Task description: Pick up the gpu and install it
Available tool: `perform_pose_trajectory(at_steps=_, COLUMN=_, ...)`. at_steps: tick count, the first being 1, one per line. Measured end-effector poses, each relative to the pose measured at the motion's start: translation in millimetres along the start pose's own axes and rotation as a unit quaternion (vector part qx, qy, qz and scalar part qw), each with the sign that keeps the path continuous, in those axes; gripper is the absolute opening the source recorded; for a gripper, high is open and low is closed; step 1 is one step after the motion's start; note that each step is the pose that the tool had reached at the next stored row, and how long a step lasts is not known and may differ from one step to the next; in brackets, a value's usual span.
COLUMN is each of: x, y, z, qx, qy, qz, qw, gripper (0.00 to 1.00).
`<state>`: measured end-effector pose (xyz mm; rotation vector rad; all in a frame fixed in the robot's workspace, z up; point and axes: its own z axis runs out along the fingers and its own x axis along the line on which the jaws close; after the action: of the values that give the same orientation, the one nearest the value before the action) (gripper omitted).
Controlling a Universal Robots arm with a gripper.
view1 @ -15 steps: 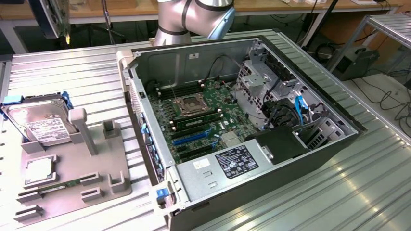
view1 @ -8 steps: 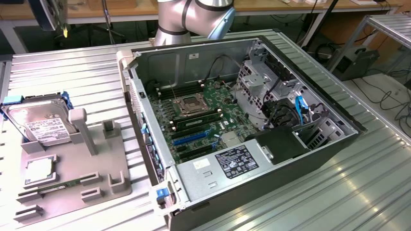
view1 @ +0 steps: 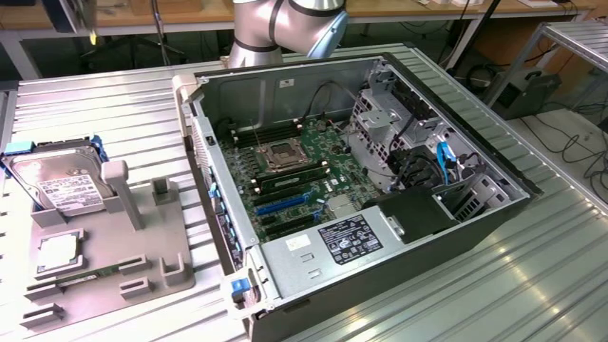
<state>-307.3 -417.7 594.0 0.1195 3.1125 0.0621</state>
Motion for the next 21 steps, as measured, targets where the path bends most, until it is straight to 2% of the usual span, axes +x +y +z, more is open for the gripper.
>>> perform_pose_trajectory(at_steps=21, x=-0.6, y=1.4, z=-18.5, qx=0.0, qy=0.0, qz=0.0, qw=1.0, gripper=0.27)
